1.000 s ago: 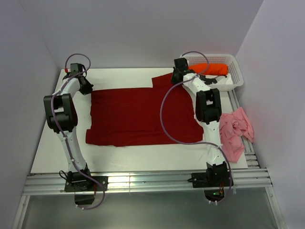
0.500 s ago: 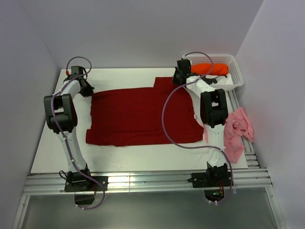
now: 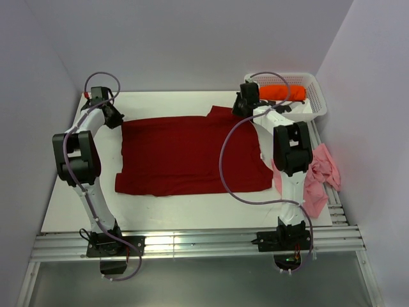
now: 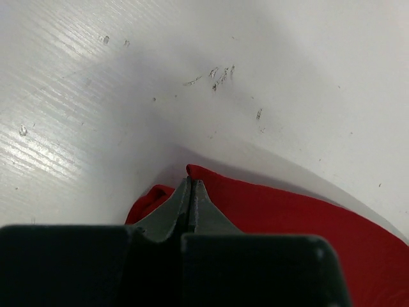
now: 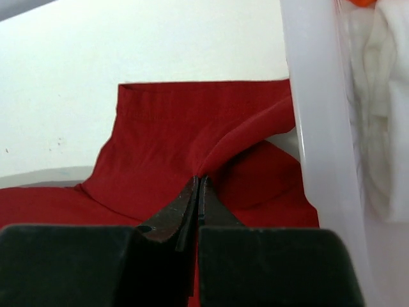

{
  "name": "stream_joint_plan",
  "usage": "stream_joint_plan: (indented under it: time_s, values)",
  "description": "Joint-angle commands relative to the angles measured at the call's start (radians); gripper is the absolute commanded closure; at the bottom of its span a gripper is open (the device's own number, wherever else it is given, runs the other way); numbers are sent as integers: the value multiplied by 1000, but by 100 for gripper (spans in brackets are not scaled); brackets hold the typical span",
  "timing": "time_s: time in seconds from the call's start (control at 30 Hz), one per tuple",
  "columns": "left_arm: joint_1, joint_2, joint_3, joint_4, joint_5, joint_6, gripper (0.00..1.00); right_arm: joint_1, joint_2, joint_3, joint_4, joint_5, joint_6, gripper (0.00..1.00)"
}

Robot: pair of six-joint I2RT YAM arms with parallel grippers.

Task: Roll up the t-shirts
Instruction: Fold the tshirt

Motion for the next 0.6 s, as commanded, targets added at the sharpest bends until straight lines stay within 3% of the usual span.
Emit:
stream_joint_plan:
  time_s: [0.0, 0.57]
  values:
    - [0, -70, -19, 28, -5, -3, 100, 0, -90, -40, 50, 1, 4, 100]
    - [0, -183, -176, 82, -23, -27, 100, 4, -258, -249, 86, 16, 7, 100]
